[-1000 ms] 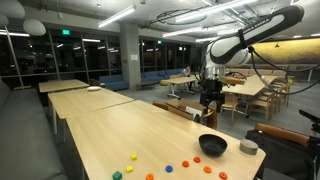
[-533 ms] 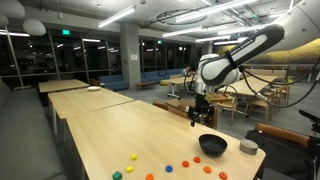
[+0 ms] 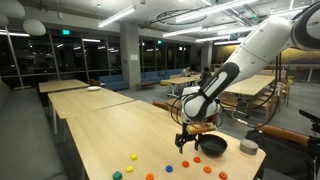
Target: Put some of the rings in the black bowl
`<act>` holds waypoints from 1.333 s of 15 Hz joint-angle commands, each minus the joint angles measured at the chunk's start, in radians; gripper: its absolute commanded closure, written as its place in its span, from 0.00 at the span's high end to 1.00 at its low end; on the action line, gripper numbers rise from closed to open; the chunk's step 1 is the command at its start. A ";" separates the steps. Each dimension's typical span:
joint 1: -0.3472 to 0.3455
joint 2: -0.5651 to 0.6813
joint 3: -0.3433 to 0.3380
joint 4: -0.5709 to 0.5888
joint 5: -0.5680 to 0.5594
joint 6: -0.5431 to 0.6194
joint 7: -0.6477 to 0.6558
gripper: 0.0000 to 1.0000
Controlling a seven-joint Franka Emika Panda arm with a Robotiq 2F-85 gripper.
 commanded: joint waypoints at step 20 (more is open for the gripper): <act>0.095 0.256 -0.083 0.135 0.053 0.085 0.209 1.00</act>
